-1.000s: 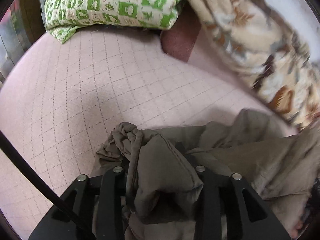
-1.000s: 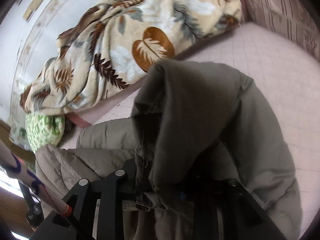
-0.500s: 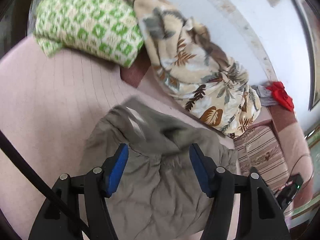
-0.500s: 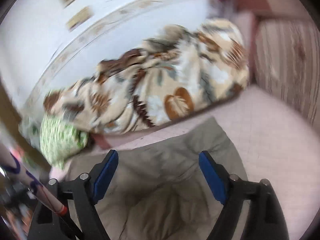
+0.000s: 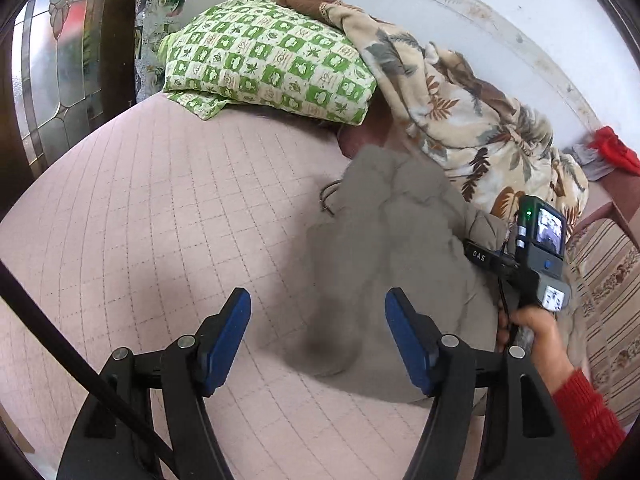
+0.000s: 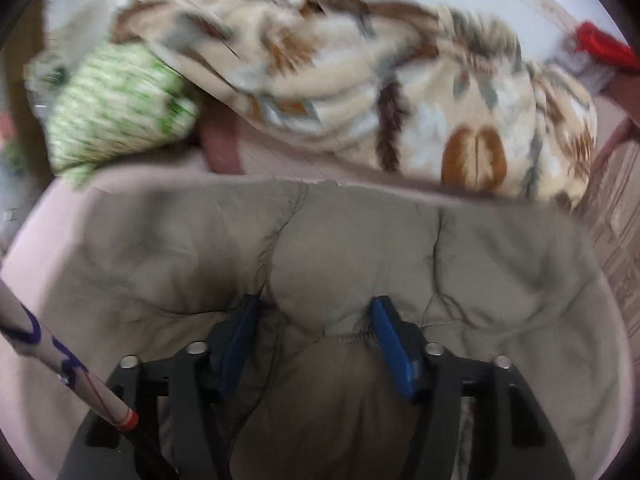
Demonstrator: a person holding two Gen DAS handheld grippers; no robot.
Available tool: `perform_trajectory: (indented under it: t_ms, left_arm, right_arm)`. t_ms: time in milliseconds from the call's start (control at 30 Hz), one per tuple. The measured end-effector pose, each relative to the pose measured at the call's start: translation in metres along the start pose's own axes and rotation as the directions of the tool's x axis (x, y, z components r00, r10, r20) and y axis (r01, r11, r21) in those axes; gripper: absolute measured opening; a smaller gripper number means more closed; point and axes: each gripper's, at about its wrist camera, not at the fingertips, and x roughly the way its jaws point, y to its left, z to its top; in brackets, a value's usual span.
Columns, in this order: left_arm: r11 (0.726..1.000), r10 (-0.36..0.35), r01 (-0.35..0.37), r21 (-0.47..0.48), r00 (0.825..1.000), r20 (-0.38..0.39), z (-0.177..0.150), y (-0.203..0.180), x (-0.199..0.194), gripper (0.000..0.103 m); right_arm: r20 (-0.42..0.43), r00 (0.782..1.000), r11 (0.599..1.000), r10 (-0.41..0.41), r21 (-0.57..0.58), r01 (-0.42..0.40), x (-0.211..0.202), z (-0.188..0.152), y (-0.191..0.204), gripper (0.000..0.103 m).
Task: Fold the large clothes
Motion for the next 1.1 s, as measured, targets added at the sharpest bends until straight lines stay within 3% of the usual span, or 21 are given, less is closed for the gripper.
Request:
perform_trajectory:
  t_ms: [67, 200, 300, 400, 467, 567, 600, 667, 767, 867, 967, 1033, 1100]
  left_arm:
    - [1.0, 0.0, 0.0, -0.003, 1.0, 0.003, 0.002, 0.005, 0.004, 0.069]
    - [1.0, 0.032, -0.032, 0.0, 1.0, 0.0, 0.001, 0.015, 0.011, 0.069]
    - [0.999, 0.041, -0.041, 0.007, 0.999, -0.004, -0.001, 0.017, 0.012, 0.069]
    - [0.999, 0.046, -0.045, 0.023, 0.999, -0.009, -0.005, 0.014, 0.012, 0.069]
    - [0.999, 0.039, -0.038, 0.029, 0.999, -0.016, -0.01, 0.013, 0.014, 0.069]
    - [0.997, 0.033, -0.028, 0.072, 0.996, -0.083, -0.016, 0.006, 0.031, 0.07]
    - [0.994, 0.056, -0.043, 0.096, 0.989, -0.137, -0.02, 0.003, 0.044, 0.07]
    - [0.993, 0.09, -0.075, 0.092, 0.981, -0.172, -0.025, 0.002, 0.058, 0.07]
    - [0.988, 0.127, -0.11, 0.113, 0.98, -0.155, -0.026, -0.003, 0.058, 0.07]
    - [0.978, 0.15, -0.135, 0.158, 0.985, -0.088, -0.024, -0.011, 0.04, 0.07]
    - [0.989, 0.085, -0.076, 0.127, 0.994, -0.07, -0.015, -0.007, 0.029, 0.07]
    - [0.998, 0.027, -0.019, 0.063, 0.991, -0.13, -0.004, -0.001, 0.039, 0.072]
    - [0.997, -0.082, 0.08, -0.019, 0.975, -0.208, 0.011, 0.004, 0.059, 0.072]
  right_arm:
    - [0.005, 0.999, 0.999, -0.051, 0.012, 0.051, 0.024, -0.001, -0.002, 0.072]
    - [0.001, 0.999, 0.997, -0.049, 0.054, 0.049, 0.04, 0.006, -0.013, 0.073]
    - [0.009, 1.0, 0.997, -0.023, 0.078, 0.022, 0.04, 0.004, -0.02, 0.074]
    - [0.007, 0.999, 0.997, -0.053, 0.052, 0.053, 0.033, 0.006, -0.015, 0.075]
    - [0.005, 0.996, 0.996, -0.086, 0.027, 0.086, 0.015, 0.009, -0.009, 0.075]
    - [0.063, 0.998, 0.999, -0.028, 0.047, 0.025, -0.026, 0.003, -0.018, 0.075]
    - [0.068, 0.998, 0.999, -0.017, 0.052, 0.013, -0.036, -0.002, -0.024, 0.076]
    - [0.038, 0.998, 0.998, -0.047, 0.054, 0.045, -0.043, -0.016, -0.044, 0.079]
    - [0.027, 0.995, 0.992, -0.101, 0.085, 0.098, -0.061, -0.041, -0.085, 0.079]
    - [0.052, 0.994, 0.985, -0.099, 0.146, 0.09, -0.098, -0.064, -0.122, 0.079]
    - [0.066, 0.994, 0.958, -0.083, 0.28, 0.061, -0.132, -0.093, -0.177, 0.083]
    - [0.073, 0.994, 0.929, -0.077, 0.367, 0.045, -0.142, -0.108, -0.215, 0.092]
    - [0.07, 0.996, 0.899, -0.058, 0.436, 0.021, -0.144, -0.12, -0.248, 0.095]
